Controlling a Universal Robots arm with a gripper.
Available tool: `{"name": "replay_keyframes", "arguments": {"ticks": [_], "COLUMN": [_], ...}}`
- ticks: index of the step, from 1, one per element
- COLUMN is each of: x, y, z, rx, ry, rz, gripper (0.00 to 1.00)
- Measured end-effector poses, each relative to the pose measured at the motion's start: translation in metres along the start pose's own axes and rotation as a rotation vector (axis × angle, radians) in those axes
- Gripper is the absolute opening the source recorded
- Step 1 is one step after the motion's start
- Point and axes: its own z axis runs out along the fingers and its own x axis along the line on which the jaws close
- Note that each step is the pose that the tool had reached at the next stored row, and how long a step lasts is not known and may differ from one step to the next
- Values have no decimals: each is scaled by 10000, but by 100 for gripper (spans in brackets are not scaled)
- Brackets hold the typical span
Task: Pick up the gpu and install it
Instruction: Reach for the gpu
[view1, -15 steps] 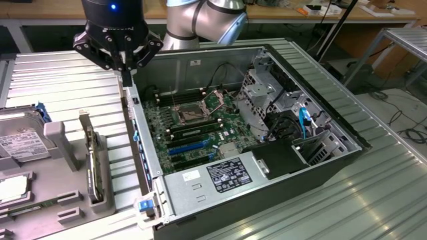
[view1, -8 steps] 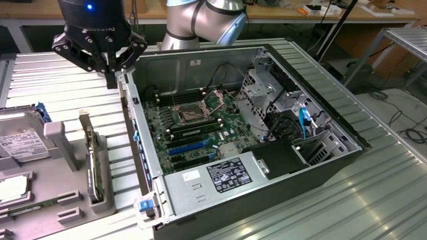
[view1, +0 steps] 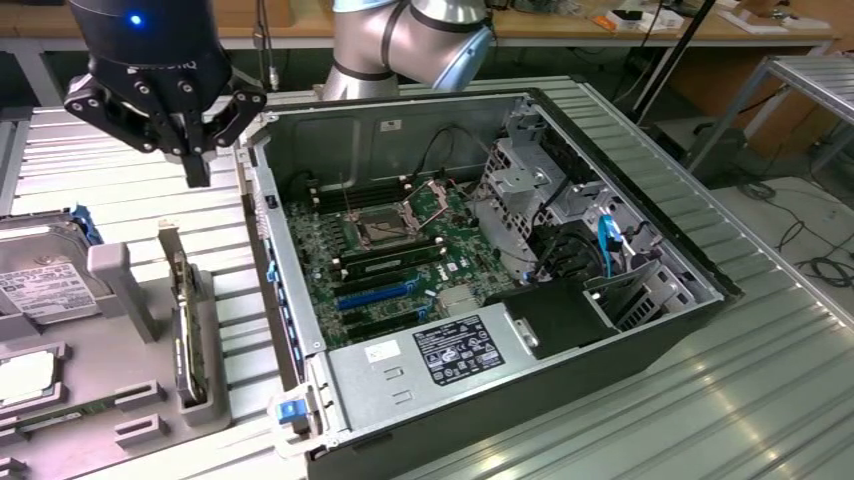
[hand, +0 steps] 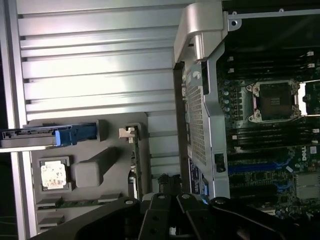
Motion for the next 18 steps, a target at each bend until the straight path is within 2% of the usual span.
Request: {"name": "replay_keyframes", "arguments": {"ticks": [3, 5, 9, 13, 18], "x": [81, 174, 394, 675, 692], "y": [-37, -66, -130, -199, -200], "z": [-4, -7, -16, -25, -26], "rx": [1, 0, 1, -1, -1], "ry": [1, 0, 1, 1, 0], "rz": [-1, -1, -1, 0, -1], "gripper": [11, 11, 11, 11, 11]}}
